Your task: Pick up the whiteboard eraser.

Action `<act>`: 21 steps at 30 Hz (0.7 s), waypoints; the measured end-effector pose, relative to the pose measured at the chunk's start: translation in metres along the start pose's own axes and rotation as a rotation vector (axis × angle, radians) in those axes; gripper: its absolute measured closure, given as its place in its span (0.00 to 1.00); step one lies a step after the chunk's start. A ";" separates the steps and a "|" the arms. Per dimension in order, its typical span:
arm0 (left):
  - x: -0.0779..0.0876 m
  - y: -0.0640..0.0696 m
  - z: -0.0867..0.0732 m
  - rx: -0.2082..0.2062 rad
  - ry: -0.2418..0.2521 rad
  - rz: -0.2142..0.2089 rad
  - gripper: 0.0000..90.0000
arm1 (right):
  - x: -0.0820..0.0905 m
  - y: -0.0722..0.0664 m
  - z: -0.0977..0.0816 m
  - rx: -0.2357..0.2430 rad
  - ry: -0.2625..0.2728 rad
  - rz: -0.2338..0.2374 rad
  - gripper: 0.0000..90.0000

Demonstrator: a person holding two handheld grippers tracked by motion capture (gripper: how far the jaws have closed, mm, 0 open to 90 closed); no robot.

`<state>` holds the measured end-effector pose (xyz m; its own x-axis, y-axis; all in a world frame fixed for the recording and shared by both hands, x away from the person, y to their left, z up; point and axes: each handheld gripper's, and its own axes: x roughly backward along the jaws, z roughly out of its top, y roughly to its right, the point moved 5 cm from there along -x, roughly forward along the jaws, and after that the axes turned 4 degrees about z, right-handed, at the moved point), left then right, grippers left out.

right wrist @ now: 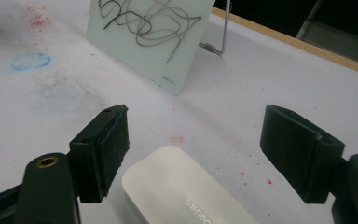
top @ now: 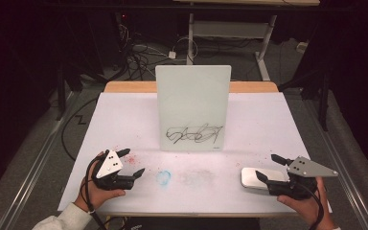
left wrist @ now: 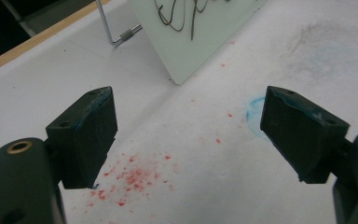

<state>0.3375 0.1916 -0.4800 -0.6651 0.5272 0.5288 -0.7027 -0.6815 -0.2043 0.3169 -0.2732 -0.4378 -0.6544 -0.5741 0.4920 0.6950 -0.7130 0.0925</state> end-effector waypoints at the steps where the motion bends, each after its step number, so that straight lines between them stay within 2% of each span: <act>1: -0.001 -0.001 -0.001 0.004 -0.006 -0.001 0.20 | 0.001 0.002 0.000 0.011 -0.006 -0.005 0.27; 5: -0.004 -0.002 -0.004 0.001 -0.027 -0.010 0.21 | 0.001 0.005 -0.003 0.053 -0.067 0.001 0.27; 8: -0.004 -0.002 -0.007 -0.011 -0.038 -0.019 0.22 | 0.001 0.008 -0.004 0.083 -0.125 0.046 0.27; 11: -0.003 0.000 -0.009 -0.020 -0.055 -0.027 0.22 | 0.000 0.013 -0.004 0.117 -0.175 0.057 0.27; 12: -0.003 0.000 -0.009 -0.018 -0.056 -0.036 0.22 | -0.001 0.016 -0.003 0.121 -0.192 0.060 0.27; 14: -0.002 0.003 -0.010 -0.024 -0.059 -0.048 0.22 | -0.003 0.020 -0.001 0.122 -0.225 0.096 0.26; 18: -0.001 0.007 -0.014 -0.012 -0.067 -0.057 0.22 | -0.009 0.026 0.001 0.185 -0.364 0.136 0.26; 21: 0.000 0.011 -0.019 -0.025 -0.095 -0.056 0.22 | -0.015 0.027 0.003 0.247 -0.466 0.186 0.26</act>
<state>0.3247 0.1935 -0.4981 -0.5982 0.5127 0.6159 -0.7451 -0.6386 -0.1921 0.3466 -0.2828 -0.4404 -0.3527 -0.4026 0.8447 0.8719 -0.4691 0.1404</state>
